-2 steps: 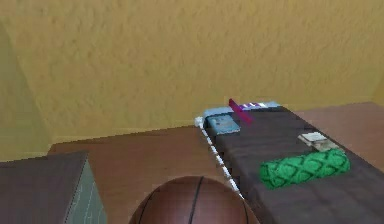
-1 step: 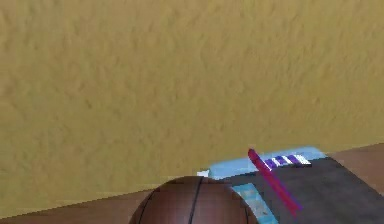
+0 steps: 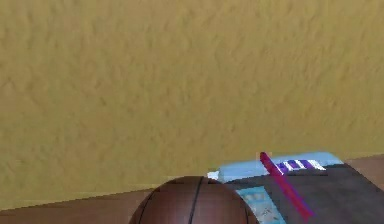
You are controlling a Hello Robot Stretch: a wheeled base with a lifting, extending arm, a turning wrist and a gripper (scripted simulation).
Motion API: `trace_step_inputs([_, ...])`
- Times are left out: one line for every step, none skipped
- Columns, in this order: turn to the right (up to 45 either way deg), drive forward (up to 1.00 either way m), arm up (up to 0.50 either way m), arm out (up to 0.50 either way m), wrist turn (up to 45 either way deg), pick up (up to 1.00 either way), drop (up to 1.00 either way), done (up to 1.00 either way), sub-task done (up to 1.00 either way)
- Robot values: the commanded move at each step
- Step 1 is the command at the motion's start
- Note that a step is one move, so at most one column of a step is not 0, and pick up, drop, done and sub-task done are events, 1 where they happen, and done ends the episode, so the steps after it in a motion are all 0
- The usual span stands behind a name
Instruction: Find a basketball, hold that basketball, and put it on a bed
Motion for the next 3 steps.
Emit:
trace_step_inputs([0.0,0.20,0.00,0.00,0.0,0.00,0.00,0.00,0.00])
trace_step_inputs([45.0,0.00,0.00,0.00,0.0,0.00,0.00,0.00,0.00])
trace_step_inputs([45.0,0.00,0.00,0.00,0.0,0.00,0.00,0.00,0.00])
